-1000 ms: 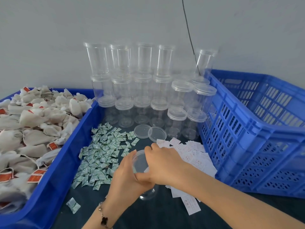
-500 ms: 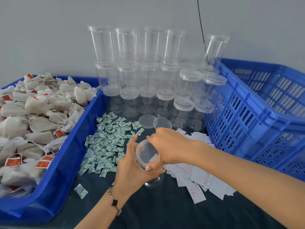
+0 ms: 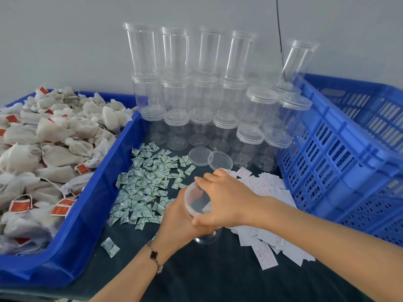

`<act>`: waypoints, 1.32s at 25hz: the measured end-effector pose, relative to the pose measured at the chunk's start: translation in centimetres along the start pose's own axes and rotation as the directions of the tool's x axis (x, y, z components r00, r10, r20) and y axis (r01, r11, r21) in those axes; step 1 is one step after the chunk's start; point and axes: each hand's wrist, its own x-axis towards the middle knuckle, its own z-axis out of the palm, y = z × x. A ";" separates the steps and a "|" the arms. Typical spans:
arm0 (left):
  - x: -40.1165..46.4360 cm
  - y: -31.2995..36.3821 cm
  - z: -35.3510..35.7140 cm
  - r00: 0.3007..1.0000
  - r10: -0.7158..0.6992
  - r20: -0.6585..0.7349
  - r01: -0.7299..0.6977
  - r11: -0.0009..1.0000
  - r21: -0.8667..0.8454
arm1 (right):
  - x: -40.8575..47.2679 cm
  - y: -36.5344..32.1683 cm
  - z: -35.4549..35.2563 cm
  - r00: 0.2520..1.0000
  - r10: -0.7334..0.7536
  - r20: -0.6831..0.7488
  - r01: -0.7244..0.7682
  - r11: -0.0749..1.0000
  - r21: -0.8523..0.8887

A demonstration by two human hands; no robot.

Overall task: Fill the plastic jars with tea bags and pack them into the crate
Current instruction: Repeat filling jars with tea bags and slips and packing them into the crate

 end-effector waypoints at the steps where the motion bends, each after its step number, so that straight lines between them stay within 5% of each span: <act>1: 0.0 -0.4 -0.1 1.000 0.019 0.021 -0.019 1.000 -0.022 | 0.1 0.1 -0.6 0.995 -0.057 0.076 0.055 0.998 0.027; 4: 0.2 -1.0 -0.1 0.997 0.052 0.053 -0.049 0.998 -0.044 | 0.5 0.4 -2.5 0.910 -0.242 0.336 0.180 0.962 0.203; 6: 0.4 -1.2 0.0 0.996 0.072 0.051 -0.070 0.997 -0.034 | 0.7 -0.1 -2.9 0.914 -0.183 0.361 0.110 0.971 0.212; 10: 0.4 -1.0 -0.3 0.995 0.078 0.067 -0.080 0.996 0.037 | 0.8 -2.6 -2.1 0.983 0.130 0.133 -0.092 0.961 -0.262; 14: 0.4 -1.1 -0.4 0.996 0.056 0.073 -0.056 0.998 0.009 | 1.2 -1.8 -4.1 0.901 -0.059 0.429 0.070 0.998 -0.009; 16: 0.4 -1.0 -0.3 0.993 0.078 0.086 -0.081 0.996 0.034 | 0.9 -1.8 -4.2 0.926 0.027 0.376 -0.018 0.999 -0.027; 18: 0.3 -0.9 -0.3 0.994 0.088 0.069 -0.091 0.995 0.041 | 0.7 -2.4 -3.1 0.975 0.135 0.177 -0.085 0.960 -0.265; 20: 0.3 -1.0 -0.3 0.995 0.072 0.064 -0.073 0.997 0.024 | 1.1 -2.4 -2.6 0.985 0.117 0.129 -0.059 0.922 -0.382; 24: 0.3 -1.2 -0.4 0.994 0.085 0.067 -0.084 0.996 -0.020 | 1.6 -1.4 -4.3 0.918 0.002 0.395 0.038 0.995 -0.092; 26: 0.3 -1.3 -0.3 0.991 0.108 0.076 -0.108 0.994 -0.002 | 1.3 -1.9 -4.3 0.945 0.037 0.326 -0.006 0.996 -0.094; 29: 0.5 -1.4 -0.3 0.991 0.107 0.085 -0.107 0.994 -0.002 | 1.4 -2.7 -3.0 0.983 -0.005 0.183 0.073 0.927 -0.368; 31: 0.5 -1.6 -0.3 0.991 0.106 0.079 -0.105 0.994 -0.019 | 1.9 -2.2 -4.4 0.966 -0.074 0.247 0.142 0.952 -0.270; 33: 0.5 -1.9 -0.1 0.991 0.110 0.074 -0.107 0.993 -0.044 | 2.8 -0.6 -6.8 0.968 -0.119 0.221 0.121 0.993 0.008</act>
